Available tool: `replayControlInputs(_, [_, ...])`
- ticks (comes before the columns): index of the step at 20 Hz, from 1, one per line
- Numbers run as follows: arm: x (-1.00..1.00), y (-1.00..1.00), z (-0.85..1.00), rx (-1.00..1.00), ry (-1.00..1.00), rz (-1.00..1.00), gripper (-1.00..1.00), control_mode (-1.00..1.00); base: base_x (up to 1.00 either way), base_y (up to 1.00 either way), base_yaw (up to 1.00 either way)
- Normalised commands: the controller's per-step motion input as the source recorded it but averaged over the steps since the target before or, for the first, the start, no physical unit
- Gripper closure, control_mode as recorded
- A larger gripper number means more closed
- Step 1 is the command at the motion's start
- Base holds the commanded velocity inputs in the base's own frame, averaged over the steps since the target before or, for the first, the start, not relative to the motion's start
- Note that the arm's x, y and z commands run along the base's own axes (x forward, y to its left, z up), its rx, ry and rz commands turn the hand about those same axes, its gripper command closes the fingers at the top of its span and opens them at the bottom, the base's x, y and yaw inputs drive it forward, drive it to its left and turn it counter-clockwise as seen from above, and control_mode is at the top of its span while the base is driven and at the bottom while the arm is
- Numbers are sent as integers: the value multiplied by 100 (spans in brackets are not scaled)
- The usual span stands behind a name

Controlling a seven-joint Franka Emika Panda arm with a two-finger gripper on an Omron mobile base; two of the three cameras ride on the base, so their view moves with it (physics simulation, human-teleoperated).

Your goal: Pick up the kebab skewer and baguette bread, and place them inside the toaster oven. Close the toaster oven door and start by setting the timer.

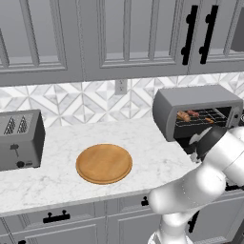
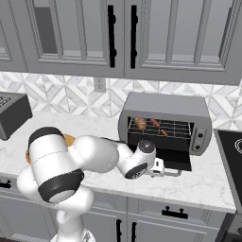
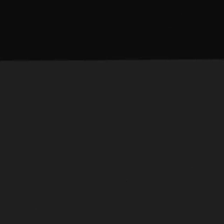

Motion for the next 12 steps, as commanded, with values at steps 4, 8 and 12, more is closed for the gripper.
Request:
replayControlInputs(4, [64, 40, 36, 0, -15, -4, -100, -100, 0, 0, 0])
replayControlInputs(8, [69, 43, 41, 0, -12, -5, -100, -100, 0, 0, 0])
replayControlInputs(12, [70, 34, 61, 0, -8, -7, -100, -100, 0, 0, 0])
